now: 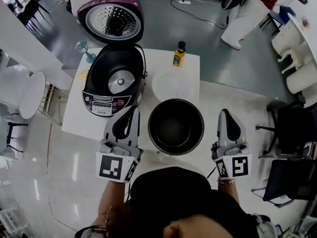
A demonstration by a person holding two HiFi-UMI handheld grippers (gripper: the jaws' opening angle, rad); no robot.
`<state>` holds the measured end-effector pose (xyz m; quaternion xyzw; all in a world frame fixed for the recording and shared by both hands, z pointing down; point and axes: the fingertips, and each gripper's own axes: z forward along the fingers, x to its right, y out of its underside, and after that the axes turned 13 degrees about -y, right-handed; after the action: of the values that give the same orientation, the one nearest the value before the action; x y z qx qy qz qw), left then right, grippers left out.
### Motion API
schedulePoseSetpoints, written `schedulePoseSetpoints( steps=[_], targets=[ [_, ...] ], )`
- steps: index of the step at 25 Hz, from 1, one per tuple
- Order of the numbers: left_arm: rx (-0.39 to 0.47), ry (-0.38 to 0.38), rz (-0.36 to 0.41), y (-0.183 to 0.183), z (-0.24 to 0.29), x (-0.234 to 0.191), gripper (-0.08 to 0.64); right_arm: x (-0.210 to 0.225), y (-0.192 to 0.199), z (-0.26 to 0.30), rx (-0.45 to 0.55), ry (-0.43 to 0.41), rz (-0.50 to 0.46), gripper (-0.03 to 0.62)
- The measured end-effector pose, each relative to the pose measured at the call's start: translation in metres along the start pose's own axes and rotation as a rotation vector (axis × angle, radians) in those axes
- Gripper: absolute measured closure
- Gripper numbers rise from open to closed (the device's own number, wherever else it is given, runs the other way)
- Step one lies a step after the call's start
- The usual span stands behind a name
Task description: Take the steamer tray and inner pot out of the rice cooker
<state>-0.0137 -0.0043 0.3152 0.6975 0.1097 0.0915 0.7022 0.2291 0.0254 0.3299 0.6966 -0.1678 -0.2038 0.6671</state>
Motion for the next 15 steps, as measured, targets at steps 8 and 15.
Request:
schedulePoseSetpoints(
  steps=[8,15],
  targets=[
    [0.002,-0.068,-0.011,0.013,-0.011,0.003,0.557,-0.015,0.021,0.001,-0.045,0.006,0.035,0.587],
    [-0.024,-0.077,-0.014,0.019,-0.012,-0.003,0.557,-0.010,0.022,-0.004,-0.054,0.040,0.027,0.588]
  ],
)
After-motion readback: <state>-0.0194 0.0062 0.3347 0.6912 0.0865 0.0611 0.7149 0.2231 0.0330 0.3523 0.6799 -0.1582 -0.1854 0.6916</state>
